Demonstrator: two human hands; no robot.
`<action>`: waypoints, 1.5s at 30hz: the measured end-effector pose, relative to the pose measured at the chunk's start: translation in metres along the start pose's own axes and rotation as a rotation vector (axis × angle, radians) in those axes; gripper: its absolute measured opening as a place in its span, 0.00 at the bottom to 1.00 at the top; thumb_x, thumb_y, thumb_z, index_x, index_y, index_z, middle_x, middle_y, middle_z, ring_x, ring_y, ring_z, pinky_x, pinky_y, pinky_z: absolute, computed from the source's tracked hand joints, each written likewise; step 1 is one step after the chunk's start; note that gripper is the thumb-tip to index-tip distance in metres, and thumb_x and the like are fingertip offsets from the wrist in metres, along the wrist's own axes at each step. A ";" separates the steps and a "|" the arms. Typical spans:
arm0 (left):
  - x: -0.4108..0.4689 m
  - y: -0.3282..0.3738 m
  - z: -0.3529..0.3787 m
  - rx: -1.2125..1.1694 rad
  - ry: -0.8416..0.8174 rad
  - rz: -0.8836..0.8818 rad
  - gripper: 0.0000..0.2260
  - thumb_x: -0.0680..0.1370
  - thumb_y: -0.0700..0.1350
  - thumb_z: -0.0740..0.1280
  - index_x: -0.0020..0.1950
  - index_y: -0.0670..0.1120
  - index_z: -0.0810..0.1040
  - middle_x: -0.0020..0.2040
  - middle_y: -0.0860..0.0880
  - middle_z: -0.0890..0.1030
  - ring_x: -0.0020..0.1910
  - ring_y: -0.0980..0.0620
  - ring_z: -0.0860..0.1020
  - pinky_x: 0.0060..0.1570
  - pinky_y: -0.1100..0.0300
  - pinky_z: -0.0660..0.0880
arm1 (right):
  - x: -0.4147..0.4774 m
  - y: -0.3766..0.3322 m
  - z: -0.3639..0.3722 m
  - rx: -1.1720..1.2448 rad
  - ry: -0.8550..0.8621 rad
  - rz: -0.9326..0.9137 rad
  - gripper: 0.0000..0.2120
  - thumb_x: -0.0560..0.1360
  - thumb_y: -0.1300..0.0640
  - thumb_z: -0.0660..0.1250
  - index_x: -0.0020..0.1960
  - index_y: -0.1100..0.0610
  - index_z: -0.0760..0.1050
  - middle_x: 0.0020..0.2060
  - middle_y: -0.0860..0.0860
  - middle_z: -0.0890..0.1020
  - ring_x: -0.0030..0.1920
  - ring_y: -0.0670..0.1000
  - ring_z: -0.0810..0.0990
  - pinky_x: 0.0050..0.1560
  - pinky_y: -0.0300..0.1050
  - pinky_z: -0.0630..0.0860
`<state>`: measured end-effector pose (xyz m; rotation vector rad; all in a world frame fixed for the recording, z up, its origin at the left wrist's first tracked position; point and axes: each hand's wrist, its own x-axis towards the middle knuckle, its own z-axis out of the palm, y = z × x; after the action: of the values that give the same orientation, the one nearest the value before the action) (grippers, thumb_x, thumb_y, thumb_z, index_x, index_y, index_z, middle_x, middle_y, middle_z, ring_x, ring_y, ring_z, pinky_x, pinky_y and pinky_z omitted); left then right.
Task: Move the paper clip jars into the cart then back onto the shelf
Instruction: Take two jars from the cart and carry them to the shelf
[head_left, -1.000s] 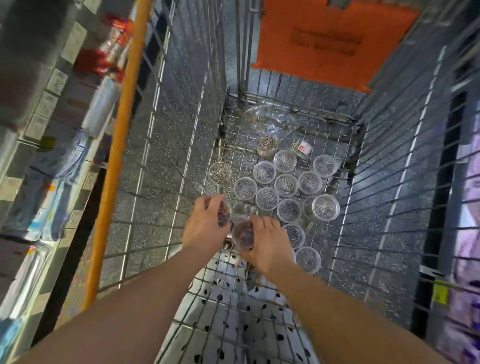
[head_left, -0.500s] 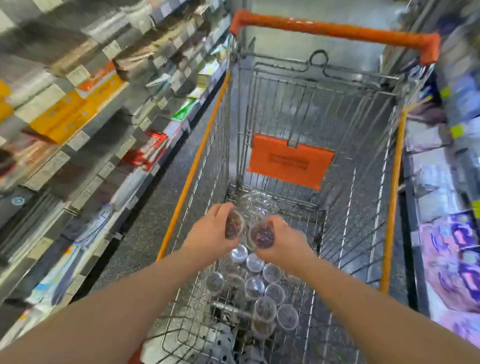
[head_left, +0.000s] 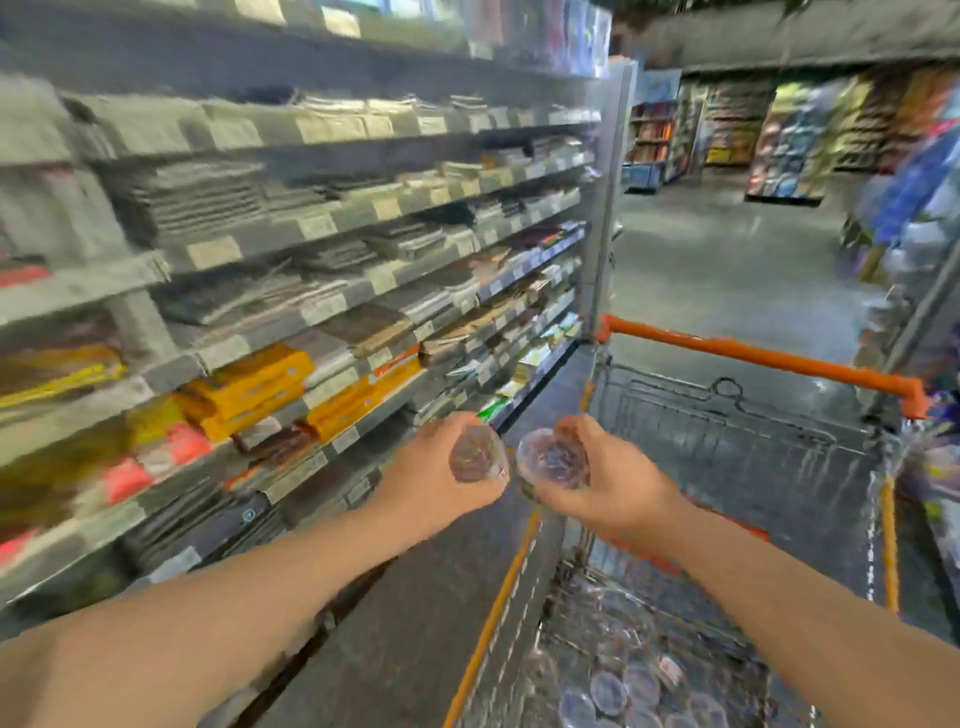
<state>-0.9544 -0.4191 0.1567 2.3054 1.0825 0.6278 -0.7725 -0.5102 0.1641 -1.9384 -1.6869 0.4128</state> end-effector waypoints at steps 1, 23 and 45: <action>-0.006 -0.003 -0.018 -0.010 0.024 -0.022 0.26 0.67 0.57 0.73 0.62 0.57 0.69 0.56 0.59 0.75 0.52 0.60 0.74 0.43 0.73 0.67 | 0.003 -0.020 -0.001 -0.016 -0.009 -0.039 0.22 0.72 0.44 0.68 0.60 0.51 0.64 0.46 0.39 0.75 0.47 0.45 0.76 0.46 0.40 0.69; -0.324 -0.125 -0.457 0.256 0.607 -0.264 0.23 0.69 0.53 0.72 0.62 0.58 0.70 0.52 0.57 0.75 0.49 0.58 0.76 0.48 0.64 0.75 | 0.001 -0.533 0.150 0.347 -0.025 -0.779 0.20 0.69 0.40 0.68 0.58 0.38 0.64 0.49 0.32 0.71 0.48 0.34 0.72 0.43 0.33 0.69; -0.356 -0.299 -0.723 0.615 0.855 -0.547 0.28 0.64 0.62 0.71 0.62 0.57 0.71 0.52 0.58 0.76 0.52 0.58 0.74 0.49 0.67 0.67 | 0.164 -0.855 0.270 0.364 -0.186 -1.107 0.23 0.67 0.38 0.70 0.58 0.43 0.68 0.48 0.40 0.79 0.47 0.39 0.77 0.49 0.37 0.74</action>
<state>-1.7577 -0.3570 0.4547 2.0061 2.4788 1.2127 -1.5903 -0.2320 0.4537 -0.5421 -2.2871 0.4060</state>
